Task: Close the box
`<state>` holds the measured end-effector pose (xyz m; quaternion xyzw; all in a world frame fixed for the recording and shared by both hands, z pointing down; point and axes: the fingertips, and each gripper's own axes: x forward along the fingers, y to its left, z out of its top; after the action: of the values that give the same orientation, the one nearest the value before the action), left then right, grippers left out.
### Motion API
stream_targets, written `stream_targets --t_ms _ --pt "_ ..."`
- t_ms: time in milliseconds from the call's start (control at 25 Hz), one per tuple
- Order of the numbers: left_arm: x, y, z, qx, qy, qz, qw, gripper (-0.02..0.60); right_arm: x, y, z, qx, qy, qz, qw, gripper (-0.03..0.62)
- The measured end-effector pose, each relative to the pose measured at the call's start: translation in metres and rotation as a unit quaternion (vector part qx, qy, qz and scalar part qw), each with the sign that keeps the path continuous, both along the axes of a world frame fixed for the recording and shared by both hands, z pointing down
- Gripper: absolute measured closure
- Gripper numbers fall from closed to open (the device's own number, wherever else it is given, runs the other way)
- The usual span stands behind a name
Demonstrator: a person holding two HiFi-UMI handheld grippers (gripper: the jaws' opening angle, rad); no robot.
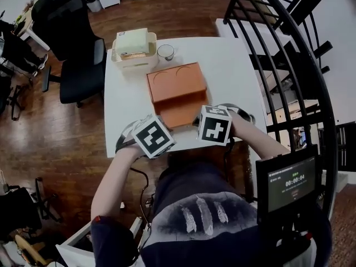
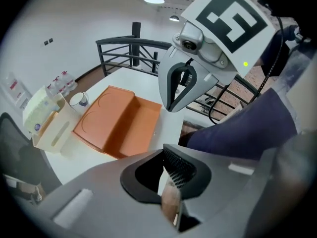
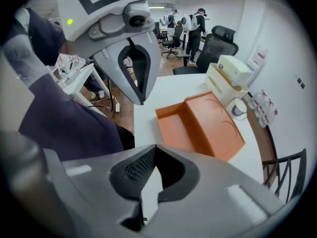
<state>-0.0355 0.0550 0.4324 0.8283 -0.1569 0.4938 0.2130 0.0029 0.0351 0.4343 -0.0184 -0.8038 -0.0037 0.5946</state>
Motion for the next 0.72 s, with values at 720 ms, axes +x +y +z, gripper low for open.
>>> stream_targets --t_ms 720 --pt "0.033 0.024 0.112 -0.113 -0.035 -0.025 0.9927 0.568 0.028 0.008 0.109 -0.038 0.055 -0.023 0.998 0.589"
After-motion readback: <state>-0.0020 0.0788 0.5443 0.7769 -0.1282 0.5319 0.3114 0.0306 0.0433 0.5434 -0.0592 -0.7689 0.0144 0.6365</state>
